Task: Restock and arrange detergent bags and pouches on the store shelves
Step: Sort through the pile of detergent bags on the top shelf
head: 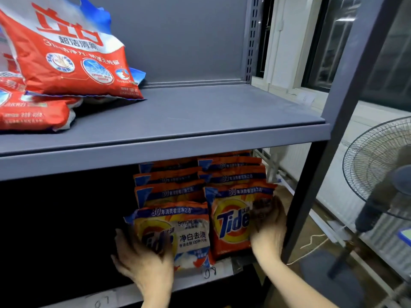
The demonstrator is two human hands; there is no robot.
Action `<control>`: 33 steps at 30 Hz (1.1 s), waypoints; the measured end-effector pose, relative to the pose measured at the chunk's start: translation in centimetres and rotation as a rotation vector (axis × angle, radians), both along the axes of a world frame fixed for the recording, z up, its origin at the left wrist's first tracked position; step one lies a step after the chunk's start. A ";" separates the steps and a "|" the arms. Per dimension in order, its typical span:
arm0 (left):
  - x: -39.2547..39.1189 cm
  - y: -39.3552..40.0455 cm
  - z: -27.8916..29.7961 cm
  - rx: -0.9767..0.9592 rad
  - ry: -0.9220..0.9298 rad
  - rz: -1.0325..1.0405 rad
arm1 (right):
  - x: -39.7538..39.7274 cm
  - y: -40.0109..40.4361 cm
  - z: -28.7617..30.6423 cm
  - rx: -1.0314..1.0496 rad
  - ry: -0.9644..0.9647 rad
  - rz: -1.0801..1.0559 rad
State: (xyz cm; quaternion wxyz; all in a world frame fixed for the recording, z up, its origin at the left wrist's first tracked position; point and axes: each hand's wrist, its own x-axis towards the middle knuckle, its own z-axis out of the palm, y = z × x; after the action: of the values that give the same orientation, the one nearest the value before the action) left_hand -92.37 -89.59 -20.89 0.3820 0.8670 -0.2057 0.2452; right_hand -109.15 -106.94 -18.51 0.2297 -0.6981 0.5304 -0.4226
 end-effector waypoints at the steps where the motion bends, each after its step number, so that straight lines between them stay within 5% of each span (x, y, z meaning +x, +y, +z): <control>1: -0.8 0.3 -0.5 0.096 -0.081 -0.081 | -0.5 1.0 -0.7 -0.088 0.120 0.043; 4: -2.4 0.7 -2.0 0.424 -0.172 -0.309 | -1.6 2.8 -2.5 -0.147 0.368 0.238; 8: -1.9 -0.3 -3.1 0.603 -0.215 -0.309 | -1.9 1.3 -3.7 -0.095 0.395 0.414; 16: -0.4 -2.1 -2.2 0.650 -0.187 -0.307 | -0.3 -0.6 -3.8 -0.124 0.328 0.456; 25: -1.1 0.1 0.7 0.530 -0.130 -0.391 | -1.0 0.6 -1.5 -0.026 0.504 0.398; 30: -1.5 0.3 3.4 0.711 0.143 -0.328 | -1.4 1.3 2.4 0.136 0.602 0.431; 33: -2.4 0.9 6.3 0.661 0.105 -0.330 | -1.5 2.6 4.9 0.065 0.593 0.474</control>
State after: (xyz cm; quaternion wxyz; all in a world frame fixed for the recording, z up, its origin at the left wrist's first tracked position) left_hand -94.74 -88.66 -14.57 0.1261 0.9100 -0.3910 0.0559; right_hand -110.69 -104.33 -13.65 0.1795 -0.8857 0.4109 -0.1206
